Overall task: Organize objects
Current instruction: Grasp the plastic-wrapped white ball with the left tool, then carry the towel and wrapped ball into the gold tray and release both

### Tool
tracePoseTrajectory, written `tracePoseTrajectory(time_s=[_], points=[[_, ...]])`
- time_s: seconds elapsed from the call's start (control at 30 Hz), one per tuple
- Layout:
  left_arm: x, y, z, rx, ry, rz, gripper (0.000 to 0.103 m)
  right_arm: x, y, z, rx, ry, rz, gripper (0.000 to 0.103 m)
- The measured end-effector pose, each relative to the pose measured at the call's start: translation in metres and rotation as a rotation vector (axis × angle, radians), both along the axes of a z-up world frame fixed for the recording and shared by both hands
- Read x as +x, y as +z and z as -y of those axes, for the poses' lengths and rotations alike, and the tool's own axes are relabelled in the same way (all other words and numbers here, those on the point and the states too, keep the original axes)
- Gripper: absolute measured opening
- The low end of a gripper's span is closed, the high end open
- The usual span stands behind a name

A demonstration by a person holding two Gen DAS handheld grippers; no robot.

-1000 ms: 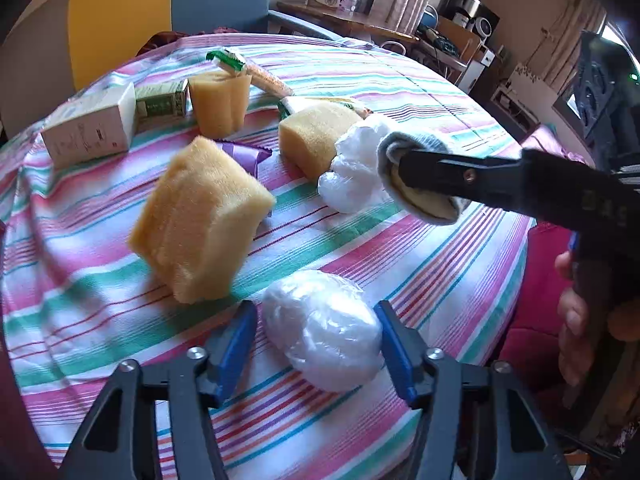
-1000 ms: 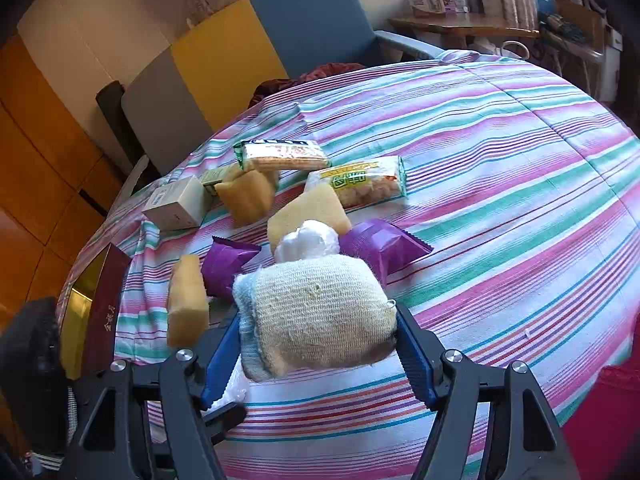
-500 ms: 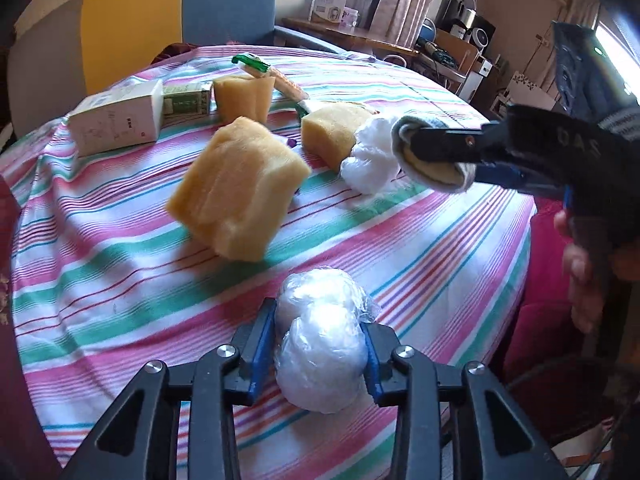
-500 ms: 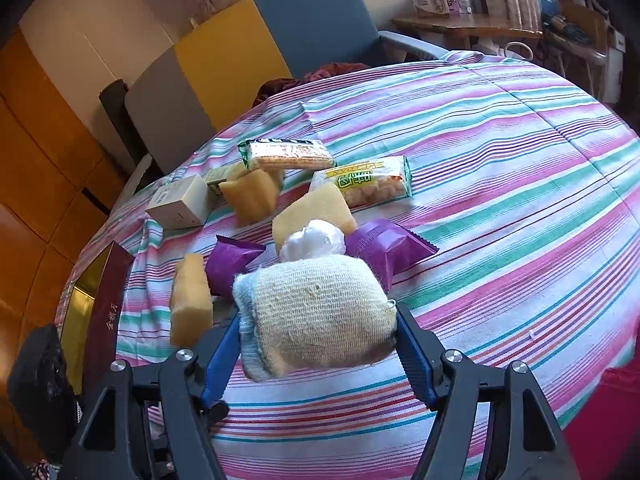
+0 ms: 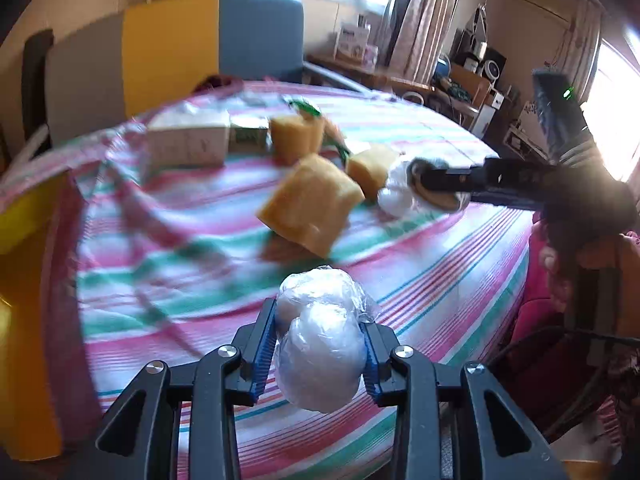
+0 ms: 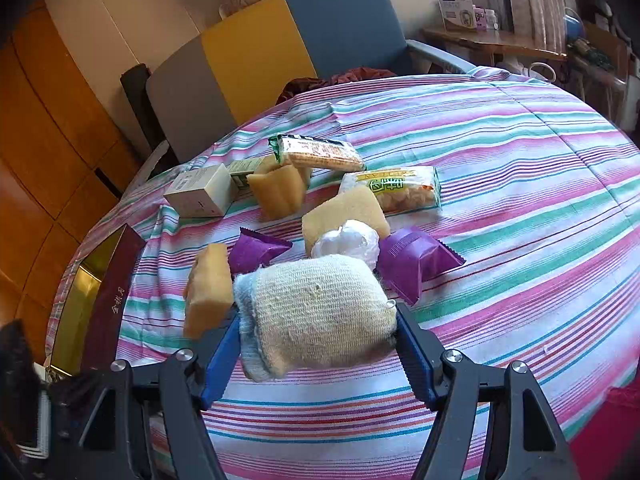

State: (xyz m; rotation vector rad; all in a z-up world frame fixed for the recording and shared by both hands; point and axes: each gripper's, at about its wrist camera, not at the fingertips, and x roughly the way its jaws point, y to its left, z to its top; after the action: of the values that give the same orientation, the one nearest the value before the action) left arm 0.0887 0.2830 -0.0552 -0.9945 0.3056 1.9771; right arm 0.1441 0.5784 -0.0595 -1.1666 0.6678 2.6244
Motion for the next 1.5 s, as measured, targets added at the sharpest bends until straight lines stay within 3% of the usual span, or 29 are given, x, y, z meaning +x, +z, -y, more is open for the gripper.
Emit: tracePoseTrajectory(time_s=[0.2, 0.43, 0.57, 0.67, 0.83, 1.07, 1.23, 1.37, 1.5], points=[[-0.011, 0.019, 0.028, 0.058, 0.060, -0.020, 0.037, 0.000, 0.001, 0.003, 0.030, -0.006, 0.001, 0.072], [-0.028, 0.041, 0.075, 0.127, 0.131, -0.034, 0.037, 0.004, 0.022, 0.025, 0.131, 0.048, -0.113, 0.072], [-0.040, 0.049, 0.108, 0.119, 0.192, -0.055, 0.037, 0.006, 0.031, 0.042, 0.168, 0.121, -0.163, 0.072], [-0.055, 0.047, 0.137, 0.093, 0.262, -0.058, 0.037, 0.005, 0.032, 0.054, 0.165, 0.158, -0.164, 0.072], [-0.094, 0.037, 0.182, 0.057, 0.406, -0.015, 0.037, 0.000, 0.036, 0.077, 0.072, 0.181, -0.181, 0.072], [-0.139, 0.012, 0.237, -0.011, 0.598, 0.077, 0.037, -0.027, 0.055, 0.165, 0.053, 0.373, -0.244, 0.072], [-0.151, -0.004, 0.262, -0.072, 0.665, 0.095, 0.037, -0.051, 0.057, 0.227, 0.007, 0.503, -0.257, 0.072], [-0.158, -0.014, 0.271, -0.153, 0.717, 0.078, 0.037, -0.067, 0.050, 0.265, -0.020, 0.564, -0.246, 0.072], [-0.162, -0.018, 0.277, -0.178, 0.745, 0.092, 0.039, -0.074, 0.043, 0.293, -0.049, 0.603, -0.231, 0.072]])
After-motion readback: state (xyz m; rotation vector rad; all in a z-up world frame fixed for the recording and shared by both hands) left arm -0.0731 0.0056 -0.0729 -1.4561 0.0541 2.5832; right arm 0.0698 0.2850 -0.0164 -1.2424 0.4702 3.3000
